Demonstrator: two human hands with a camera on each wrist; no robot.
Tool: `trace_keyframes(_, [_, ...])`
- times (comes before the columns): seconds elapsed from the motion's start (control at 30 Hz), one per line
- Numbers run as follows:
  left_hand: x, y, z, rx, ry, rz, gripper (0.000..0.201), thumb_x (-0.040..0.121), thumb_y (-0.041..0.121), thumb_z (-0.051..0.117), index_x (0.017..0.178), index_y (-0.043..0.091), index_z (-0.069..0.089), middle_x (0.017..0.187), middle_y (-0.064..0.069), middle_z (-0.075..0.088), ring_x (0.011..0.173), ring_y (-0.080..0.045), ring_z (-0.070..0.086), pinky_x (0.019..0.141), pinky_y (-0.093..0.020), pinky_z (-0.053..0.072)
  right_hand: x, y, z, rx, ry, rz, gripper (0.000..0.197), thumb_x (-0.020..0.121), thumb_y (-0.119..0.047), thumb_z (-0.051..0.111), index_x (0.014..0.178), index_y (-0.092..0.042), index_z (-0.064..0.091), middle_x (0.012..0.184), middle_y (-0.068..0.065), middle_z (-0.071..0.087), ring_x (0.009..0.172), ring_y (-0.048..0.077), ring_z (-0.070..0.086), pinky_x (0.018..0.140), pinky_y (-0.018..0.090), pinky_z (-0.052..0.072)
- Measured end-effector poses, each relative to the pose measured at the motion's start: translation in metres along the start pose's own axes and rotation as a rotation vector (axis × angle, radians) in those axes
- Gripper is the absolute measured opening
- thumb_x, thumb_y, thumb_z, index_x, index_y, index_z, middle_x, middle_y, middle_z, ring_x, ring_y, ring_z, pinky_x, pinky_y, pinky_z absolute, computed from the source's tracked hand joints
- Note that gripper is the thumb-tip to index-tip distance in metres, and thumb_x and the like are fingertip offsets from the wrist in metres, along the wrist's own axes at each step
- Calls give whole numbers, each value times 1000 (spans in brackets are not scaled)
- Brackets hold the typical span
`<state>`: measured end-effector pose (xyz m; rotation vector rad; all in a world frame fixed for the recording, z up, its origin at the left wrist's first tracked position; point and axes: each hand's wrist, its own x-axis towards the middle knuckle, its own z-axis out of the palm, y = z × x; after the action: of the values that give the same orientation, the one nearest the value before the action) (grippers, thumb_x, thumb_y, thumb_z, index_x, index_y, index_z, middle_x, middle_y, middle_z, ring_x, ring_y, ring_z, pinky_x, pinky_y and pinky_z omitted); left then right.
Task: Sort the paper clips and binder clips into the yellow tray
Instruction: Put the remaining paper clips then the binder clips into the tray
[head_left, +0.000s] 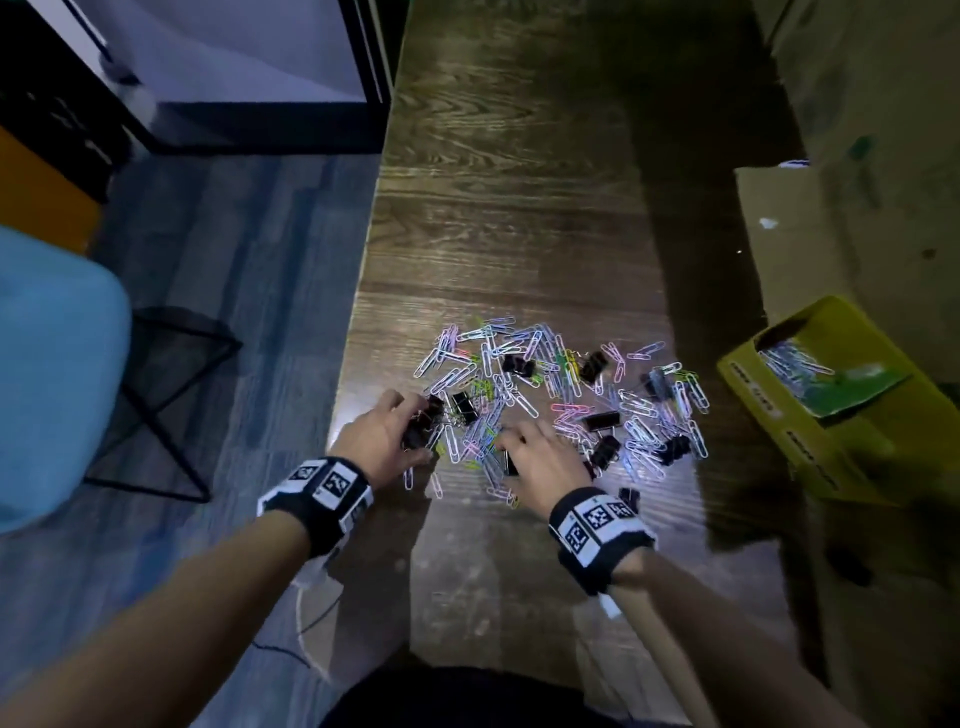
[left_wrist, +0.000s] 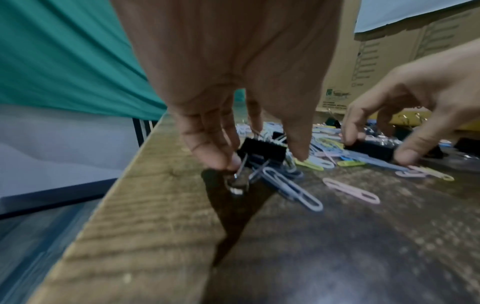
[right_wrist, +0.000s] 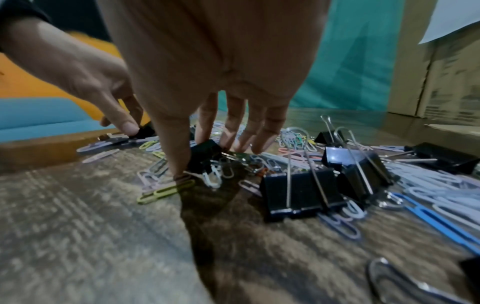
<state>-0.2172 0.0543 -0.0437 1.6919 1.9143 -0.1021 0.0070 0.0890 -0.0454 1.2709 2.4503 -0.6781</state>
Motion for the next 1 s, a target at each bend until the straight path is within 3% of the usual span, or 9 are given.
trace_keyframes(0.13, [3,0,10,-35,117,76,46,79,42,68,116,24,48,120,1,48,86,-30,63,66,-37,49,-3,0,-3,88,25,26,42,86,-25,63,125,-20,49,137,6,42,128,26,39,105,41,37])
trace_keyframes(0.3, [14,0,12,39,152,166,31,81,39,62,103,23,48,108,3,53,80,-30,62,60,-33,42,-6,13,-17,253,174,194,38,82,-21,66,118,-21,55,124,6,47,105,32,55,95,40,45])
trace_keyframes(0.5, [18,-10,8,-44,196,240,25,77,38,61,94,22,53,94,3,63,72,-31,63,60,-34,45,5,40,-30,227,223,418,41,83,-13,64,123,-16,54,129,10,44,113,32,50,100,42,42])
trace_keyframes(0.6, [17,-17,-2,-121,217,290,33,72,49,50,91,23,56,91,4,66,70,-26,64,62,-33,50,7,43,-29,180,199,457,46,82,-20,66,126,-18,52,131,13,43,117,31,47,102,44,39])
trace_keyframes(0.7, [15,-25,-20,-127,196,403,35,72,49,49,91,21,60,85,6,68,63,-17,64,59,-29,53,8,33,-28,59,295,391,46,79,-32,67,122,-17,55,129,14,45,120,31,43,99,46,36])
trace_keyframes(0.8, [22,-35,-44,-124,166,501,32,76,46,54,93,20,62,84,6,68,63,-10,62,61,-23,52,19,7,-32,72,402,151,44,80,-26,67,121,-16,57,132,11,47,122,30,42,99,46,36])
trace_keyframes(0.9, [47,-35,-69,-118,254,457,24,79,33,67,94,15,64,86,-1,69,64,-13,61,61,-21,48,40,-20,-38,40,307,-77,54,84,-13,62,135,-18,45,144,9,40,130,29,36,104,48,34])
trace_keyframes(1.0, [86,-22,-84,6,326,360,23,79,29,68,96,15,61,91,-6,69,74,-23,65,66,-29,51,63,-32,-39,-81,163,-129,58,87,-6,58,140,-19,38,148,6,35,131,27,31,103,45,31])
